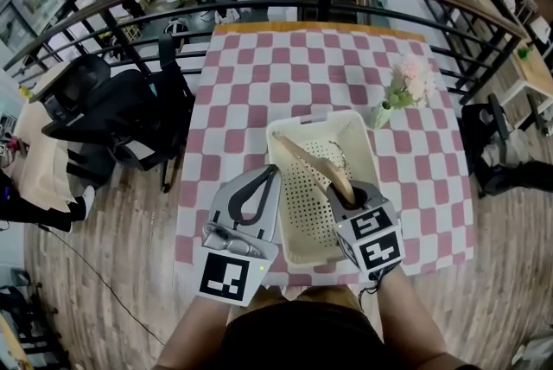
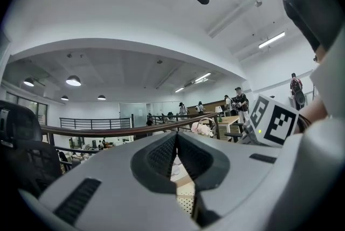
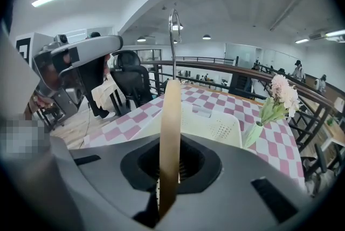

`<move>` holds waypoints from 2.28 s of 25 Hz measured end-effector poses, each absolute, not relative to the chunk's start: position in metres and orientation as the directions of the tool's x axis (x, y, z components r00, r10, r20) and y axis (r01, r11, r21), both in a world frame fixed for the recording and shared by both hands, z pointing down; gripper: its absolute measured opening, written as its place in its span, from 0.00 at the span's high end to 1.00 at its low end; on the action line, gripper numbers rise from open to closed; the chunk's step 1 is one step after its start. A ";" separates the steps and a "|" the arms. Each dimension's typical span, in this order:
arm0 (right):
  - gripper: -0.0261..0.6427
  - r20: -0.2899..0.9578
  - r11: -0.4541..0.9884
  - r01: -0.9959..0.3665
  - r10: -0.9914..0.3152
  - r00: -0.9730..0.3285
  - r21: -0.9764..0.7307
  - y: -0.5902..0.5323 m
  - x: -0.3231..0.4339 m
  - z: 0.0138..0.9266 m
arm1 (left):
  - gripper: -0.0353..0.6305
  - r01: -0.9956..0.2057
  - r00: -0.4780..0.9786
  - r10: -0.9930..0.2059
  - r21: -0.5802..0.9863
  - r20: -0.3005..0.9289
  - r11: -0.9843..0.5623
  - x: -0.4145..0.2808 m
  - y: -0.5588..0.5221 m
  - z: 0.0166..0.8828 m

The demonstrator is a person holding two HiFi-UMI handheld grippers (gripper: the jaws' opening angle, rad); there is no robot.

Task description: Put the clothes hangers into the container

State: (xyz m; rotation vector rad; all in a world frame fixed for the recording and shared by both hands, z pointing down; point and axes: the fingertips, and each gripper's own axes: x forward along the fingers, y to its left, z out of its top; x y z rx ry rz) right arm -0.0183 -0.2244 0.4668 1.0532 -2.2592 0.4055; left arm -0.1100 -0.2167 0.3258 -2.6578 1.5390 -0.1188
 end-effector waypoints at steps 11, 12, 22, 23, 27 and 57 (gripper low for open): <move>0.91 0.669 0.655 -0.755 -0.554 -0.494 -0.015 -0.226 -0.023 0.481 | 0.93 -0.900 0.425 -0.905 -0.089 0.033 -0.426 -0.125 -0.219 0.328; 0.91 0.672 0.656 -0.754 -0.553 -0.493 -0.013 -0.227 -0.023 0.482 | 0.93 -0.904 0.418 -0.908 -0.085 0.030 -0.419 -0.126 -0.219 0.327; 0.91 0.702 0.672 -0.740 -0.528 -0.478 0.002 -0.231 -0.025 0.494 | 0.93 -0.911 0.407 -0.913 -0.060 0.042 -0.409 -0.130 -0.227 0.333; 0.91 0.706 0.673 -0.740 -0.526 -0.475 0.003 -0.232 -0.025 0.495 | 0.93 -0.910 0.407 -0.912 -0.059 0.045 -0.410 -0.130 -0.228 0.334; 0.91 0.720 0.677 -0.736 -0.512 -0.469 0.002 -0.234 -0.027 0.498 | 0.93 -0.911 0.406 -0.913 -0.054 0.050 -0.408 -0.133 -0.231 0.335; 0.91 0.761 0.691 -0.721 -0.499 -0.414 0.061 -0.259 -0.031 0.524 | 0.93 -0.910 0.407 -0.908 -0.043 0.100 -0.413 -0.146 -0.257 0.358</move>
